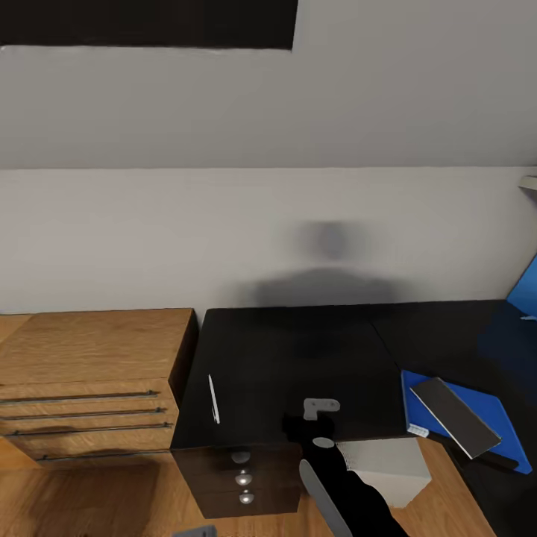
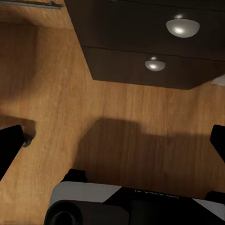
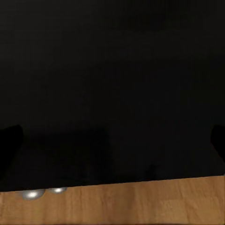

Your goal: In the bedroom, organize the workspace by keeping the computer under the desk, ensuring the monitor is on the desk, placing the keyboard on the desk next to the monitor, placing the mouse on the desk next to the keyboard, moving the folder from the swivel chair onto the desk next to the mouse, stacking the notebook on top of the folder with the pen on top of the notebook, and positioning the swivel chair next to the desk.

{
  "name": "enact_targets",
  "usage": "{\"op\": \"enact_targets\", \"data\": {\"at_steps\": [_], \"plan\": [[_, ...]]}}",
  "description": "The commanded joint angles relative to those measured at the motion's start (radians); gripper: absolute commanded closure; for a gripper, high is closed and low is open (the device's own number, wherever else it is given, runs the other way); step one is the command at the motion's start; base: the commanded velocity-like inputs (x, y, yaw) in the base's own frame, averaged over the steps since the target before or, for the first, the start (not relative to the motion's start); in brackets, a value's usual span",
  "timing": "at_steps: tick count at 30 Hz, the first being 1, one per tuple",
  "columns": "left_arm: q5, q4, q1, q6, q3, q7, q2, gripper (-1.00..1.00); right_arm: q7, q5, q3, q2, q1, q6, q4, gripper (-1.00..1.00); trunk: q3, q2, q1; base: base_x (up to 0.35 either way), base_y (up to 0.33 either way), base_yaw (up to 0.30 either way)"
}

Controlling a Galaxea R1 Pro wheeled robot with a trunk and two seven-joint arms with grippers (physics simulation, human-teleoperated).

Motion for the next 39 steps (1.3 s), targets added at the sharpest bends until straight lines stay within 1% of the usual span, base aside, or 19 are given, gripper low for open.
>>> {"op": "enact_targets", "data": {"at_steps": [1, 4, 11, 39], "plan": [[0.002, -0.002, -0.002, 0.004, -0.004, 0.007, 0.001, -1.0, -0.008, -0.008, 0.006, -0.001, -0.001, 0.0, -0.001, -1.0, -0.002, -0.001, 0.0, 0.0, 0.0, 0.228], [0.002, -0.002, -0.002, 0.004, -0.004, 0.007, 0.0, -1.0, -0.009, -0.007, 0.015, 0.0, -0.001, -0.007, 0.0, -1.0, -0.005, -0.001, 0.0, 0.0, 0.0, 0.228], [0.001, -0.002, -0.002, 0.004, -0.005, 0.007, 0.0, -1.0, -0.009, -0.007, 0.02, -0.001, -0.001, -0.012, 0.001, -1.0, -0.012, -0.001, 0.0, 0.0, 0.0, 0.228], [0.0, -0.002, -0.002, 0.004, -0.006, 0.007, 0.0, -1.0, -0.007, -0.005, 0.022, -0.003, -0.001, -0.012, 0.0, -1.0, -0.04, -0.001, 0.0, 0.0, 0.0, 0.228]]}}
